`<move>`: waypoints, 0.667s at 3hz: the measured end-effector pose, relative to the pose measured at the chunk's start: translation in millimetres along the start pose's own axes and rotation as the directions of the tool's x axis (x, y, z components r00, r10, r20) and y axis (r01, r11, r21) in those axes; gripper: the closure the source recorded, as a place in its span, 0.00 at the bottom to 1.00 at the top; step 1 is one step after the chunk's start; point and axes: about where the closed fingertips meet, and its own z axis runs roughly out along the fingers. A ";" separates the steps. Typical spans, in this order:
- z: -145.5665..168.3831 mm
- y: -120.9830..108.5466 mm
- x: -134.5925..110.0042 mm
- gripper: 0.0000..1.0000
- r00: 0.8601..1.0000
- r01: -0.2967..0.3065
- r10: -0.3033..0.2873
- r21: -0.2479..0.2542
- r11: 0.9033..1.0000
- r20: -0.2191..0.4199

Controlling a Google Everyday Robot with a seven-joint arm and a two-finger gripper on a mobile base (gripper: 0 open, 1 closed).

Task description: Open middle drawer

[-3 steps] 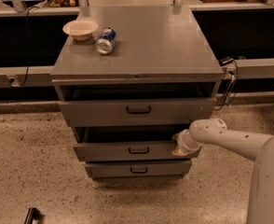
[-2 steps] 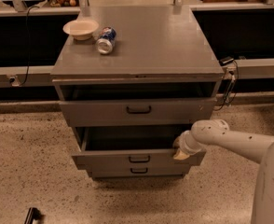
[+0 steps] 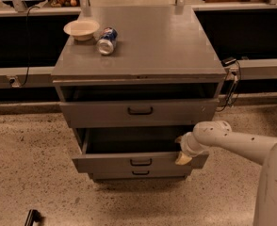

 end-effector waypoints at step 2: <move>2.2 1.8 -0.7 0.00 1.000 0.001 -0.001 -0.004 1.000 0.001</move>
Offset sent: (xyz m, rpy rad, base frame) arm -0.0007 0.0010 -0.0016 0.0006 0.0026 0.0015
